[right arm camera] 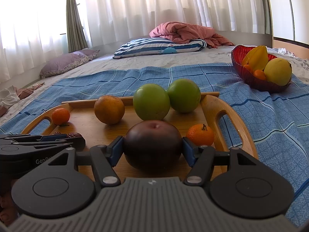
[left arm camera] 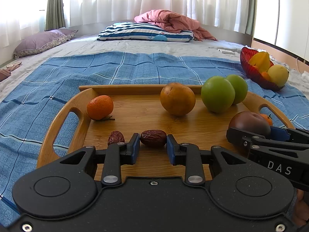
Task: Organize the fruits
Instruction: 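Carry the date in the left tool onto the tray while the right tool carries the dark fruit, then open the left tool to release the date while the right tool releases the dark fruit, then move both open tools off the tray down to the two dates on the cloth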
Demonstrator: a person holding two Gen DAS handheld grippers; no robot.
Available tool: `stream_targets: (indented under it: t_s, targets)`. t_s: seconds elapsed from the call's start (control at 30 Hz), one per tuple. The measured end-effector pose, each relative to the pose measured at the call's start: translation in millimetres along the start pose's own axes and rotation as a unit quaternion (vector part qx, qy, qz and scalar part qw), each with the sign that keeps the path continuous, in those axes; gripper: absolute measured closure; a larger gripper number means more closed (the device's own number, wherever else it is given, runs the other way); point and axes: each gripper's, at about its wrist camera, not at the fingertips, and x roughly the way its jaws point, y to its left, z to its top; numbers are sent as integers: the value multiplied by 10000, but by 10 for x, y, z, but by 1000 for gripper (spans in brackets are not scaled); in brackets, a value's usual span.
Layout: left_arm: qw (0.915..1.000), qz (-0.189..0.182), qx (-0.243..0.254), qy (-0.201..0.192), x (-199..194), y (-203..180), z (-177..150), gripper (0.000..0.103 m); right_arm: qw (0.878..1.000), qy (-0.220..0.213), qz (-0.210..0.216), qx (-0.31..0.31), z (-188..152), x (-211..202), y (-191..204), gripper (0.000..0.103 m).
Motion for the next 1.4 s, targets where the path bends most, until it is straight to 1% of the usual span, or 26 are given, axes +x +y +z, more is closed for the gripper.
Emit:
stream_targets:
  t_s: [0.07, 0.13, 0.17, 0.23, 0.27, 0.33, 0.37, 0.43, 0.53, 0.7, 0.77, 0.83, 1.0, 1.27, 1.4]
  targets:
    - [10000, 8, -7, 12, 2, -2, 4, 74, 10000, -15, -14, -1, 0, -5, 1, 33]
    - [10000, 9, -11, 29, 0, 4, 8, 72, 10000, -43, -15, 8, -1, -15, -4, 25]
    - [10000, 9, -13, 39, -3, 7, 12, 70, 10000, -61, -20, 10, 0, -23, -5, 25]
    - [10000, 11, -14, 50, -22, 13, 15, 59, 10000, -87, -16, 5, 6, -38, -2, 23]
    - [10000, 9, -15, 52, -35, 8, 19, 57, 10000, -94, -4, -4, 8, -48, 1, 21]
    - [10000, -15, -3, 33, -83, 11, 21, 47, 10000, -77, 14, -40, 11, -81, 18, 16]
    - [10000, 4, 9, 14, -110, 10, 16, 44, 9999, -89, 30, -75, 7, -112, 30, 15]
    - [10000, 29, 56, -39, -174, 15, 8, 35, 9997, -190, 16, -169, -8, -192, 50, 13]
    - [9999, -32, 89, -91, -278, 24, -5, 25, 9991, -284, -18, -300, -30, -301, 59, 11]
    - [9996, -143, 152, -172, -484, 15, -50, 15, 9988, -350, -66, -342, -86, -481, 27, 9]
    - [9996, -195, 135, -174, -563, 22, -76, 14, 9987, -376, -66, -348, -116, -556, 14, 7]
    - [9995, -245, 108, -166, -644, 30, -113, 12, 9985, -405, -49, -355, -144, -635, 8, 3]
    - [9994, -266, 72, -205, -843, 34, -245, 11, 9979, -465, -55, -452, -221, -829, 30, 0]
    - [9993, -347, 0, -111, -1089, 21, -476, 9, 9966, -520, -63, -634, -375, -1108, 88, 0]
    - [9994, -323, 11, -115, -1203, -3, -591, 9, 9965, -479, -97, -676, -466, -1187, 85, 0]
